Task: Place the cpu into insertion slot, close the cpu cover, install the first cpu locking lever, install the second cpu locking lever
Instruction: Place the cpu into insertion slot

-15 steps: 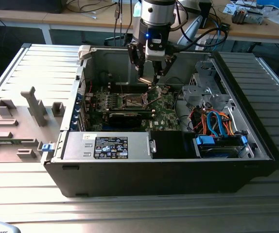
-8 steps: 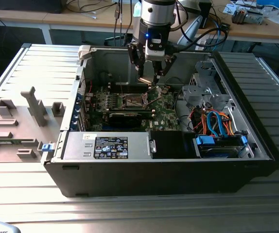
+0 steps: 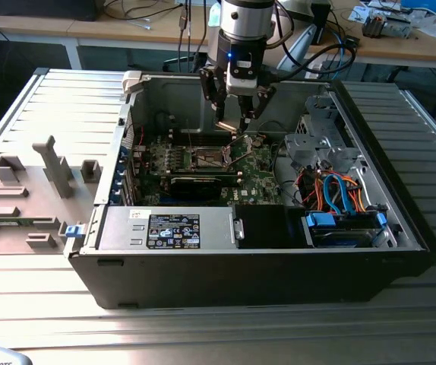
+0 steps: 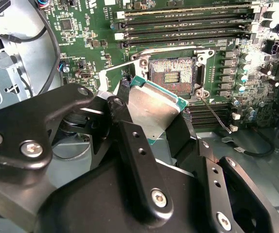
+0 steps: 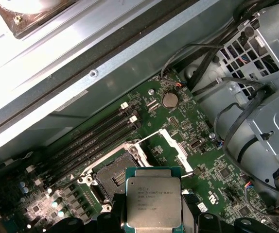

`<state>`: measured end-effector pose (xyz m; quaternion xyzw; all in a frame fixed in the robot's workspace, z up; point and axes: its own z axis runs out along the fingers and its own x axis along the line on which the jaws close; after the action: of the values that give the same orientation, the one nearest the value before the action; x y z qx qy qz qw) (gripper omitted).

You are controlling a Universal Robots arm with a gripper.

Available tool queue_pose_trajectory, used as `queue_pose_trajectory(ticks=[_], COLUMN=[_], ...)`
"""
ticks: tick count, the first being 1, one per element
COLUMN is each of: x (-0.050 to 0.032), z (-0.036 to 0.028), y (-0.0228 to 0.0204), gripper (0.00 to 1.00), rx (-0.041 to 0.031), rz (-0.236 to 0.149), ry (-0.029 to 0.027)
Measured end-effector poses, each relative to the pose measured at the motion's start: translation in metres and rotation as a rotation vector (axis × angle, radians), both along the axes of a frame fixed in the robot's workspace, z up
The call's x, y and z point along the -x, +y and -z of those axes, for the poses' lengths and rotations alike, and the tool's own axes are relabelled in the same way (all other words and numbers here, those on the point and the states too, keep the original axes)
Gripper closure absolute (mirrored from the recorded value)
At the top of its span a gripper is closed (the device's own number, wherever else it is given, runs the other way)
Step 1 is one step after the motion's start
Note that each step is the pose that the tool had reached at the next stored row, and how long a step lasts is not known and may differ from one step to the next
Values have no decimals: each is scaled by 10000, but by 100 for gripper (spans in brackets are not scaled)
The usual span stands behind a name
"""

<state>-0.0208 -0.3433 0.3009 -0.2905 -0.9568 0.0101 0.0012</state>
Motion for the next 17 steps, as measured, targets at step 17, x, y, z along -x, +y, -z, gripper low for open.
queue_pose_trajectory(ticks=[17], x=[0], z=[0], y=[0], gripper=[46], rx=[3], rz=[269], ry=[0])
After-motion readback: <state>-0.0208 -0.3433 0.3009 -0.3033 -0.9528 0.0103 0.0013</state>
